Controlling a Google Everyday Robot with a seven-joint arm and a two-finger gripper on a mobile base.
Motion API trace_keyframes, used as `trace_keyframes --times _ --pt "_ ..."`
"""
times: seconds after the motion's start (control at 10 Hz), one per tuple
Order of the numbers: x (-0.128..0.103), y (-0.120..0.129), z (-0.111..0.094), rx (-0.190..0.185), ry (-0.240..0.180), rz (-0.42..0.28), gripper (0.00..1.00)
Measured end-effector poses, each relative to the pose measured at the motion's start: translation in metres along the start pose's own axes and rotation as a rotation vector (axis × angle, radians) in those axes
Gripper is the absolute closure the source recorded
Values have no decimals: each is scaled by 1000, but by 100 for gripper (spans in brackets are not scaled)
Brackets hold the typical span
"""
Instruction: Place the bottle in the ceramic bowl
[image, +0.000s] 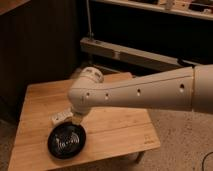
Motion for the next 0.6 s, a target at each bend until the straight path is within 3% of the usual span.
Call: trace_keyframes --times 0.1,0.4,0.5,0.6 --pt "1 -10 -1 13 -43 -51 35" --pt "2 -61 -5 16 -272 -293 35" --pt "2 -77 -3 -8 -391 -380 35" --pt "-1 -86 -1 -18 -482 -435 35"
